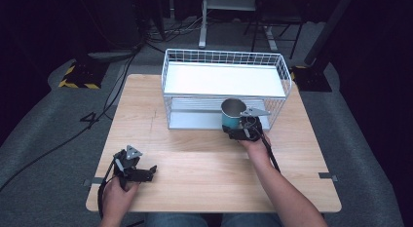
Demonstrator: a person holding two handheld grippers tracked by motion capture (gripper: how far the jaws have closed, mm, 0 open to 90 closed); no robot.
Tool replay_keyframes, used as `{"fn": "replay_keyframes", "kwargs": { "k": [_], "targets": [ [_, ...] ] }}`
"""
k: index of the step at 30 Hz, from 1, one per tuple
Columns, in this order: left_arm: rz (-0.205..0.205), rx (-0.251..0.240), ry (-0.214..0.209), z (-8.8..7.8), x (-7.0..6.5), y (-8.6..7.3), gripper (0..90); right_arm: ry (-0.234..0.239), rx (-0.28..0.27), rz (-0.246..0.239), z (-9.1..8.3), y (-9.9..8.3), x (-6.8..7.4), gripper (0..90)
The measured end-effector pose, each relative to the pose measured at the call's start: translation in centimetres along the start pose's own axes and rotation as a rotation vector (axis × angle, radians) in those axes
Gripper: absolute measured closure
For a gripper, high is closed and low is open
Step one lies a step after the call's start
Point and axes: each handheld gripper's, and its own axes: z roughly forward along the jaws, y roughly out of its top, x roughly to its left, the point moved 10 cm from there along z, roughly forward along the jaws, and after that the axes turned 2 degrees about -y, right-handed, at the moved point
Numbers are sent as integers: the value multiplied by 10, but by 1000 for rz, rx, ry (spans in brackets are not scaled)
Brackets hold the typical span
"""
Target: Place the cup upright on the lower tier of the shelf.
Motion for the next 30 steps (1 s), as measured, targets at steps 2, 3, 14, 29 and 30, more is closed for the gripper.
{"fn": "replay_keyframes", "kwargs": {
  "k": [2,3,14,29,30],
  "targets": [
    [0,0,0,0,0,0,5,-4,-5,3,5,2,-1,253],
    [0,1,1,0,0,0,5,-4,-5,-3,7,3,-2,253],
    [0,0,0,0,0,0,5,-21,-27,11,32,12,-6,253],
    [0,0,0,0,0,0,5,-58,-59,2,61,24,-11,253],
    [0,0,0,0,0,0,5,-57,-59,10,62,24,-12,253]
  ]
}}
